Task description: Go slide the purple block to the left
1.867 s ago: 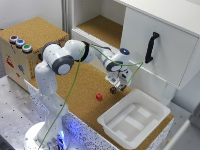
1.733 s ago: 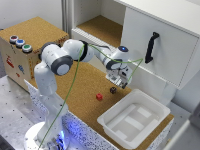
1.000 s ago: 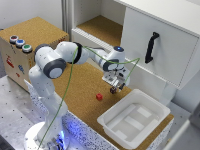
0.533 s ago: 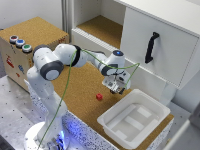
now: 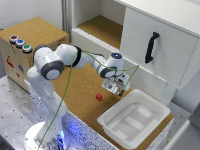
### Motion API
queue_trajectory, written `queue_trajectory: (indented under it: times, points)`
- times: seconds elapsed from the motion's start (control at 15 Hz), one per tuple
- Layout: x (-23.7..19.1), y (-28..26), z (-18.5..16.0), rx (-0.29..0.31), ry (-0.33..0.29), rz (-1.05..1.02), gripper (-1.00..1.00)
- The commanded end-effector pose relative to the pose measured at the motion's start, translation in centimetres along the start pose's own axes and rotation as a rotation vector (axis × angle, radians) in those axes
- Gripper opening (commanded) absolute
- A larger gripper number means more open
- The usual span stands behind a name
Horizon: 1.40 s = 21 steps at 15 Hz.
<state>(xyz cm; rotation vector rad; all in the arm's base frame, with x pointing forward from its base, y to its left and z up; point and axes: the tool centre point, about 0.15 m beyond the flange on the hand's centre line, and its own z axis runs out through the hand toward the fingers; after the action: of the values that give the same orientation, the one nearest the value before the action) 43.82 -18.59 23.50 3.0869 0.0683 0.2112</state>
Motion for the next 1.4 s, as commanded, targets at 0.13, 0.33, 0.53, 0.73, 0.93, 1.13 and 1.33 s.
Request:
queue_trajectory:
  times: [0.13,0.33,0.53,0.73,0.93,1.13,1.33]
  points:
    - [2.3,-0.3,3.3,0.064,0.018,-0.005,-1.0]
    - [3.0,-1.0,3.4,0.062,0.019,-0.017,-1.0]
    - [4.2,-1.2,3.6,0.073,0.018,-0.018,-1.0]
    - [5.1,-2.0,3.5,0.091,0.016,-0.019,-1.0]
    - [5.2,-3.7,3.9,0.092,-0.006,-0.031,-1.0]
    - [4.7,-5.1,3.8,0.092,-0.028,-0.03,-1.0]
    - [5.0,-6.6,3.4,0.083,-0.031,-0.033,-1.0]
